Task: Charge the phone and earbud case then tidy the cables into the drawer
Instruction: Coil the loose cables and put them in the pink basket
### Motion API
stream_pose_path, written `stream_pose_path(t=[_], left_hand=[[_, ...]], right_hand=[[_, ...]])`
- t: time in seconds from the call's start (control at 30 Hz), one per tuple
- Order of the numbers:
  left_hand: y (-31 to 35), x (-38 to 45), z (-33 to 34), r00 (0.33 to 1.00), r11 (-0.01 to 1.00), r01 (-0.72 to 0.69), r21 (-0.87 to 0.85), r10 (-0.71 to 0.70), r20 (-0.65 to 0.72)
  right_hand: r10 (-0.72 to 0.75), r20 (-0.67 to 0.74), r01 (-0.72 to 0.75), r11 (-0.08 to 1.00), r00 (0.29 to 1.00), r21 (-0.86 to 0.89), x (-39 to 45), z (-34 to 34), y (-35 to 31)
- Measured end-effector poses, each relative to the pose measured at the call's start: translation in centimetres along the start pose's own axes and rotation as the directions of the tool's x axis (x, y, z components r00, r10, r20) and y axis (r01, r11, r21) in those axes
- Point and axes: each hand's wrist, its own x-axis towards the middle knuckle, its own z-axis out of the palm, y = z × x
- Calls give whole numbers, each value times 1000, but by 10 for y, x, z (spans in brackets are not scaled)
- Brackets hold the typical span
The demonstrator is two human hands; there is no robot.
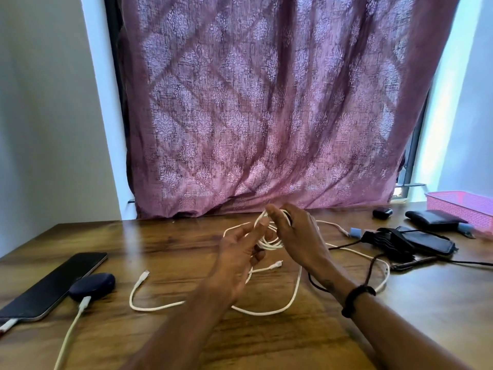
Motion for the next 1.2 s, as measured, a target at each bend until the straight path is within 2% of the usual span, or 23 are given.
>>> stream_pose_path(t=[0.1, 0.17, 0.27, 0.4, 0.5, 0.6, 0.77, 0.9, 1.0, 1.2], left_hand=[[-4, 1, 2, 996, 991, -88, 99, 87, 12], [-1, -1, 4, 996, 992, -84, 98, 82, 25], [1, -3, 18, 991, 997, -18, 75, 9, 131], [-10, 17, 80, 964, 996, 84, -15, -78, 255], [-29, 37, 147, 942, 988, 141, -54, -118, 316], [-61, 49, 224, 921, 988, 129, 78, -149, 361], [-116, 65, 325, 926, 949, 100, 300, -199, 320], [-149, 81, 373, 950, 931, 59, 361, -164, 266], [-159, 92, 386, 960, 929, 83, 360, -172, 222], [-154, 112, 380, 978, 930, 6, 369, -83, 191]], right_hand=[[45, -5, -45, 999, 999, 3, 3, 2, 6], [90, 12, -91, 994, 996, 67, 2, 0, 6], [178, 59, -185, 972, 982, 148, 1, -22, 12], [266, -34, -260, 957, 963, 130, 5, -88, 40], [286, -158, -289, 957, 945, 4, 14, -149, 63], [313, -197, -346, 924, 929, -164, 17, -222, 100], [434, -132, -443, 770, 891, -459, 10, -329, 169], [540, -87, -521, 739, 837, -427, 2, -383, 222], [608, -94, -586, 696, 789, -415, 1, -401, 247], [572, -54, -527, 710, 818, -468, 23, -402, 282]])
